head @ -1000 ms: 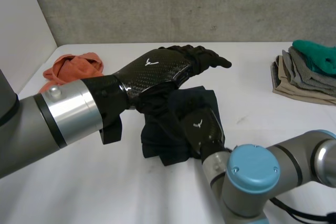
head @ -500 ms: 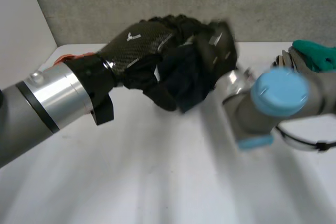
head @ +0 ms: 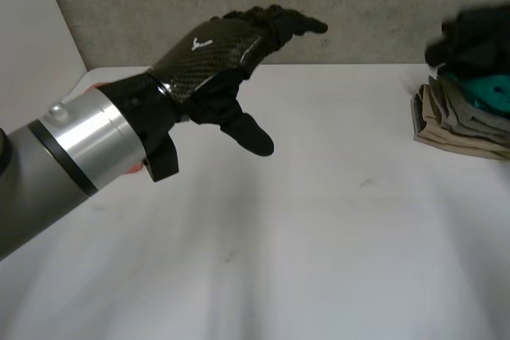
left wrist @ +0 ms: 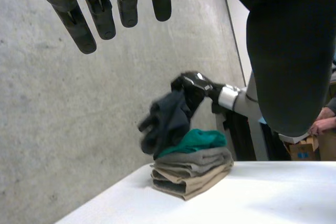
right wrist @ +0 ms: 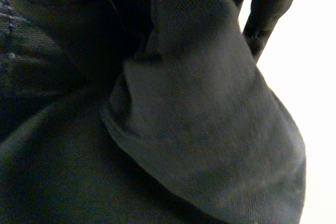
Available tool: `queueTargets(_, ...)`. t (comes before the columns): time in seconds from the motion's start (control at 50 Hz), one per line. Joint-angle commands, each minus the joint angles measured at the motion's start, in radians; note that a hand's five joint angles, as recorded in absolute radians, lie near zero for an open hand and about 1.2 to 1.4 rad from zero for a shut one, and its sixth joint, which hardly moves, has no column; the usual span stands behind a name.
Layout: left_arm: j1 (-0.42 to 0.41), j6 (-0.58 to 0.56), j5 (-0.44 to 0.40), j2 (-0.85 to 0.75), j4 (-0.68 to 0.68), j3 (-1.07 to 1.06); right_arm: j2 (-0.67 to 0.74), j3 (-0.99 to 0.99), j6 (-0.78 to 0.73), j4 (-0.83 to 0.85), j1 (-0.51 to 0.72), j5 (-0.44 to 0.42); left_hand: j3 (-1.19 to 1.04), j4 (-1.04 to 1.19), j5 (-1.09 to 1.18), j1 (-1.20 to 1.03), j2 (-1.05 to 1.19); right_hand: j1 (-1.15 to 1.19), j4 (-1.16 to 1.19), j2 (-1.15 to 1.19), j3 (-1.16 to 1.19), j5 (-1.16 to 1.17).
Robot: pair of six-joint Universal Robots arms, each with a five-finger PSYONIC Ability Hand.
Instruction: Fold the laundry.
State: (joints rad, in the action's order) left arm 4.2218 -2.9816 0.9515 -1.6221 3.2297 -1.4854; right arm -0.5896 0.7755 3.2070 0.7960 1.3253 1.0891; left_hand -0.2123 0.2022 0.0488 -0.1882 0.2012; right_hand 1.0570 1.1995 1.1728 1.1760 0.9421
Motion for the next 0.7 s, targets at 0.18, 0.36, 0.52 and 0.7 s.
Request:
queueTargets(0.18, -0.02, -0.005, 0.013, -0.058, 0.015, -0.026, 0.192, 0.025, -0.061, -0.081, -0.097, -0.342, 0.038, -0.028, -0.049, 0.014, -0.027, 0.339, 0.197, 0.223, 0.22, 0.28)
queueTargets(0.36, -0.04, -0.014, 0.012, -0.033, 0.001, -0.003, -0.048, 0.168, -0.058, -0.207, -0.08, -0.063, 0.038, -0.028, -0.049, 0.014, -0.027, -0.882, -1.025, -0.998, -1.001, -0.942)
queueTargets(0.52, -0.045, -0.002, 0.012, 0.007, -0.001, -0.019, -0.312, 0.358, -0.154, -0.431, -0.116, -0.015, 0.038, -0.028, -0.049, 0.014, -0.027, -0.882, -1.025, -0.998, -1.001, -0.942)
queueTargets(0.7, -0.046, 0.019, 0.035, 0.05, 0.021, -0.027, -0.437, 0.344, -0.649, -0.644, -0.163, 0.342, 0.038, -0.028, -0.049, 0.014, -0.027, -0.882, -1.025, -0.998, -1.001, -0.942)
